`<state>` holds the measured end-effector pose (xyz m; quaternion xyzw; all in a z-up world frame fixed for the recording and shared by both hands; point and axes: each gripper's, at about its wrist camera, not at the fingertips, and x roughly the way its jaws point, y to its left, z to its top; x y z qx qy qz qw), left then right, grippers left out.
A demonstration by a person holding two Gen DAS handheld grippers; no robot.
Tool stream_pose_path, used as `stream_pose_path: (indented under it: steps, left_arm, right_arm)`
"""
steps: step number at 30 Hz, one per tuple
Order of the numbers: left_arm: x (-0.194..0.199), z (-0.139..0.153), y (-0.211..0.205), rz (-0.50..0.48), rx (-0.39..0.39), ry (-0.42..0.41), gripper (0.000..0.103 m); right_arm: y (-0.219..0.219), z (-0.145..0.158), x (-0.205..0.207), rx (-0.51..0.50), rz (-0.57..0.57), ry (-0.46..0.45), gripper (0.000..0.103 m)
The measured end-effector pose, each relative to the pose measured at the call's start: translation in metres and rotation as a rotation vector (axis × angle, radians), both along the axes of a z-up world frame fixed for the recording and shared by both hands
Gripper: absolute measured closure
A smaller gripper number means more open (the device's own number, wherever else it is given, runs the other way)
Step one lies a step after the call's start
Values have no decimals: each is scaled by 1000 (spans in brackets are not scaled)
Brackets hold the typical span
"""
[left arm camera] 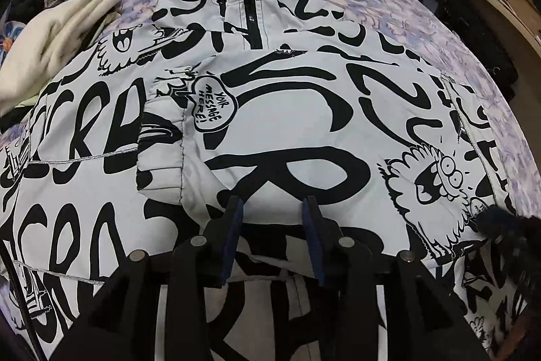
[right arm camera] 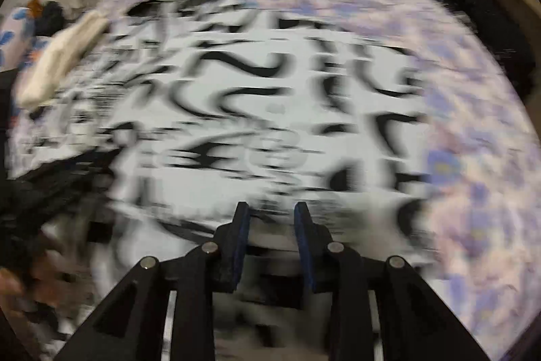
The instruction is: Fold large clothes
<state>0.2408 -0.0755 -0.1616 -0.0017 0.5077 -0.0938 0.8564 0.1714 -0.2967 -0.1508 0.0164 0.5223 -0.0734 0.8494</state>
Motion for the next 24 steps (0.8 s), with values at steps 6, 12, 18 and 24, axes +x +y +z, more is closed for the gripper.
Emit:
stream_pose_path:
  steps: [6, 12, 18, 24]
  left_arm:
    - [-6, 2, 2, 19, -2, 14, 67]
    - [-13, 5, 7, 47, 15, 14, 48]
    - [-27, 22, 13, 44, 30, 3, 48]
    - [-61, 55, 23, 53, 61, -56, 41]
  right_arm:
    - [-45, 8, -31, 70, -96, -35, 97]
    - [-39, 9, -38, 82, -141, -42, 92]
    - [-28, 23, -43, 124, -137, -58, 91]
    - [-7, 47, -66, 154, -112, -104, 90]
